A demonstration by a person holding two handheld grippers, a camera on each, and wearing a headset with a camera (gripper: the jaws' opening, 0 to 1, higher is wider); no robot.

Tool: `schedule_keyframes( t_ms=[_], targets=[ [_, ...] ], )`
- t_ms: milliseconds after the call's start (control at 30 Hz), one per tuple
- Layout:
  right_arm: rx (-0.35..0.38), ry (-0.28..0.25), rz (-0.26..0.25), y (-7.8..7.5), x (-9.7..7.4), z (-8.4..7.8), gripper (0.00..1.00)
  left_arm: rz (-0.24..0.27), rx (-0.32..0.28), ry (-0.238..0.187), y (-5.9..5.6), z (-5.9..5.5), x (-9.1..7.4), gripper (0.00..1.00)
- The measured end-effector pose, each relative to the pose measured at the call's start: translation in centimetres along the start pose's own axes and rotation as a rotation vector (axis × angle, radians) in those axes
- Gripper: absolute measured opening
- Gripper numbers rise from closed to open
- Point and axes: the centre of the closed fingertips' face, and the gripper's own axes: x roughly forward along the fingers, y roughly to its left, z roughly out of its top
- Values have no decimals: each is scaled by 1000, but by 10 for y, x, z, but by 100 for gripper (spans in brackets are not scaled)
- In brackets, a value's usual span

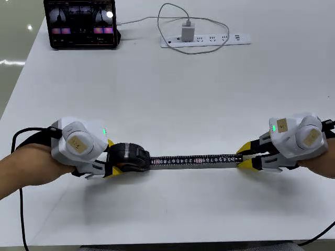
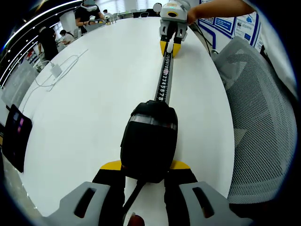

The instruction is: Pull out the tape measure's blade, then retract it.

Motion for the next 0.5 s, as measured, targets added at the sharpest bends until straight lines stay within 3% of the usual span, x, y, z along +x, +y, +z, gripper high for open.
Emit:
schedule_keyframes(
  t_ms=[500],
  targets=[
    [2, 29, 1, 0, -12, -14, 10, 2, 0, 0, 0, 0, 0, 26]
  ],
)
